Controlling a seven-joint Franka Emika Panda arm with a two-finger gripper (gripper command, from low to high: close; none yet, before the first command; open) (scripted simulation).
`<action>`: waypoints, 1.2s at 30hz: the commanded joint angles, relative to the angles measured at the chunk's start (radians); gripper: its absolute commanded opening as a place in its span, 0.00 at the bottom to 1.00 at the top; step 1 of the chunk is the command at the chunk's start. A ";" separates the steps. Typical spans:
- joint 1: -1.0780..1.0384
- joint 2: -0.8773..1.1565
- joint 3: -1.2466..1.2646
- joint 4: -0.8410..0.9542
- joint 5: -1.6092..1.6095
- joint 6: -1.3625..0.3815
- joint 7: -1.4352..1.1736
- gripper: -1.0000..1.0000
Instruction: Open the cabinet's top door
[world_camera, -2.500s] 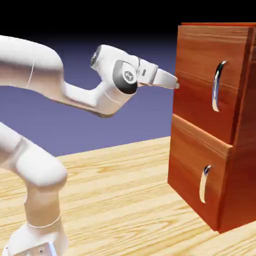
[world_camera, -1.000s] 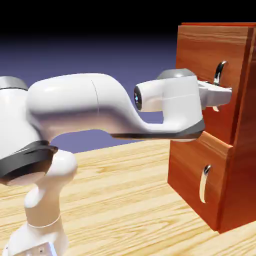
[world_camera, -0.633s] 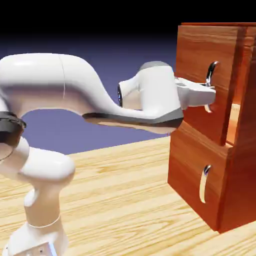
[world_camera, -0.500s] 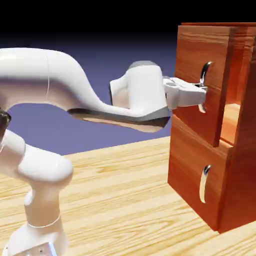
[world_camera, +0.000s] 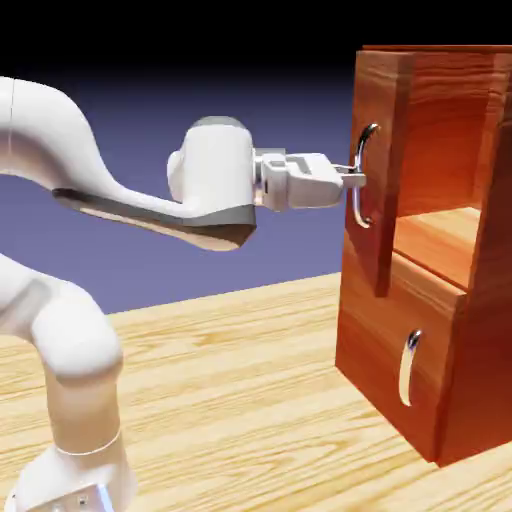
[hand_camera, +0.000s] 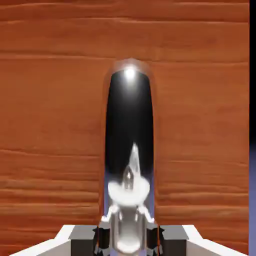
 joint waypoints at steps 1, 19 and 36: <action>-0.036 -0.005 0.035 -0.007 0.025 0.005 0.004 0.00; -0.173 -0.257 0.508 -0.175 0.783 -0.331 -0.340 0.00; -0.295 -0.124 1.100 0.140 1.348 -1.061 -0.408 0.00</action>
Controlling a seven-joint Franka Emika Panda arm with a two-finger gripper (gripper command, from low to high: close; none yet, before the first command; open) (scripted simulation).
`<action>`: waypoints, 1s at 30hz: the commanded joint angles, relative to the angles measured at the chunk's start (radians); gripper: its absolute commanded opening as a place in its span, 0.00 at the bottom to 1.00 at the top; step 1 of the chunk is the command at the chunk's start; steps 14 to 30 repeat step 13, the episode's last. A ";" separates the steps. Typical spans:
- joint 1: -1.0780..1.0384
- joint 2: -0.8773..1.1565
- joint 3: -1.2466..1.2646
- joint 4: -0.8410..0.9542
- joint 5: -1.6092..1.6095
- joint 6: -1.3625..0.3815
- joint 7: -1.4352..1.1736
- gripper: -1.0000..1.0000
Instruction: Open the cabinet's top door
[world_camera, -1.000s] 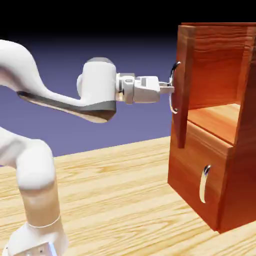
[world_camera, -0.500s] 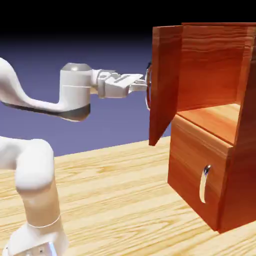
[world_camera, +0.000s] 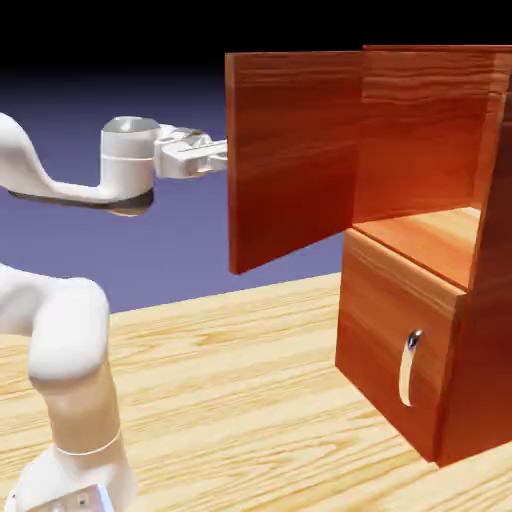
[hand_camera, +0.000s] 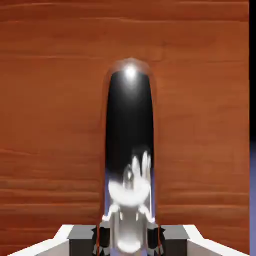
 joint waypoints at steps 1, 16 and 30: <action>-0.028 0.014 0.037 0.034 0.022 -0.042 0.001 0.00; -0.404 0.079 0.385 0.405 0.183 -0.397 -0.020 1.00; -0.404 0.079 0.385 0.405 0.183 -0.397 -0.020 1.00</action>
